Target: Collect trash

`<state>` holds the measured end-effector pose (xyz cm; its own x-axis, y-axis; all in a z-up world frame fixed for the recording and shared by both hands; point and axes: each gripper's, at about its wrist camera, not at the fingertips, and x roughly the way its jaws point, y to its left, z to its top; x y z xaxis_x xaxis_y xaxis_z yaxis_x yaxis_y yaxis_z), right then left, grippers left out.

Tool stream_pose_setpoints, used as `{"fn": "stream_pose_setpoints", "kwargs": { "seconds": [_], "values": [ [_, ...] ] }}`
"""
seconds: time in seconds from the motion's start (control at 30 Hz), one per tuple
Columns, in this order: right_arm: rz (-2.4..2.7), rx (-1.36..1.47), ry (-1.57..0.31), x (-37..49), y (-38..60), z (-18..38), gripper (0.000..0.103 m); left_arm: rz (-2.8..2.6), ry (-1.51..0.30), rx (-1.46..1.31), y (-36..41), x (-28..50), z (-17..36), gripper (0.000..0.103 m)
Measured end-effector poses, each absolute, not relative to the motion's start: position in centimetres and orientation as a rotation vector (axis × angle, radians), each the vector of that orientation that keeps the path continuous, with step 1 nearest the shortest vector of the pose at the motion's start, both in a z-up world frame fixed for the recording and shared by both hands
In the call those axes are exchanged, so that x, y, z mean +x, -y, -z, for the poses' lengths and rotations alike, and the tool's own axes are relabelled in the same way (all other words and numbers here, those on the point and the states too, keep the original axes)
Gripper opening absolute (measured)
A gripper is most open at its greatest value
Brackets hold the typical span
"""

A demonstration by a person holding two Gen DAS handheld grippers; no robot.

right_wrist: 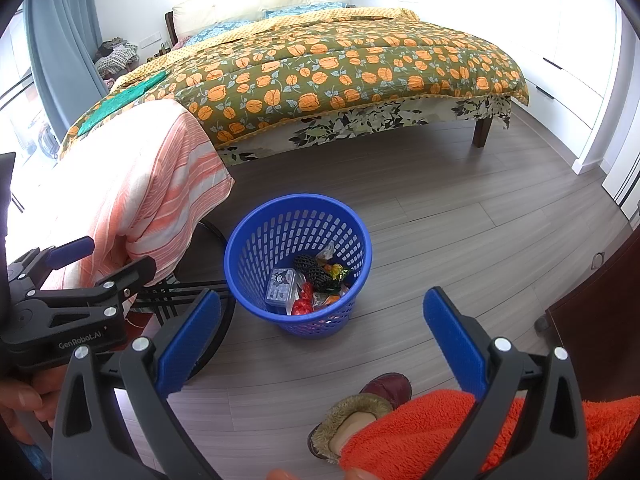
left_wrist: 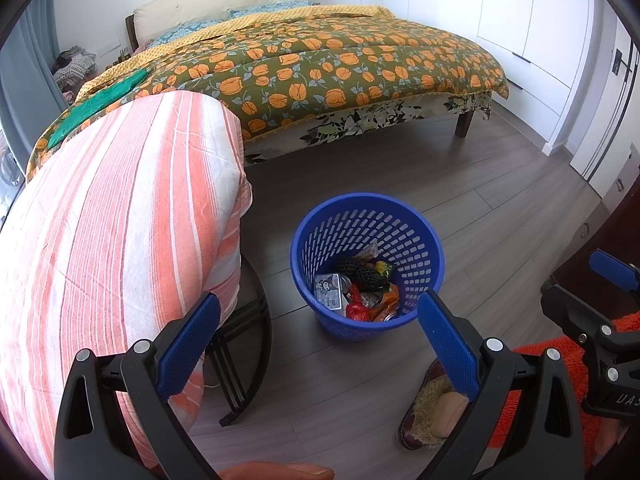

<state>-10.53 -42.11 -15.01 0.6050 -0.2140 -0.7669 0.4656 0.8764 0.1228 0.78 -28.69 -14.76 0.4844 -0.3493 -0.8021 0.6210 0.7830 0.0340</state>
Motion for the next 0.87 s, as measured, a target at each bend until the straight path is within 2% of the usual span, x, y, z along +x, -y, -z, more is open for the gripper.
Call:
{"fn": "stream_pose_setpoints", "kwargs": {
  "seconds": [0.87],
  "values": [
    [0.41,0.33,-0.837,-10.96,42.92,15.06,0.098,0.602,-0.881,0.348,28.94,0.32,14.73,0.098]
  ]
}}
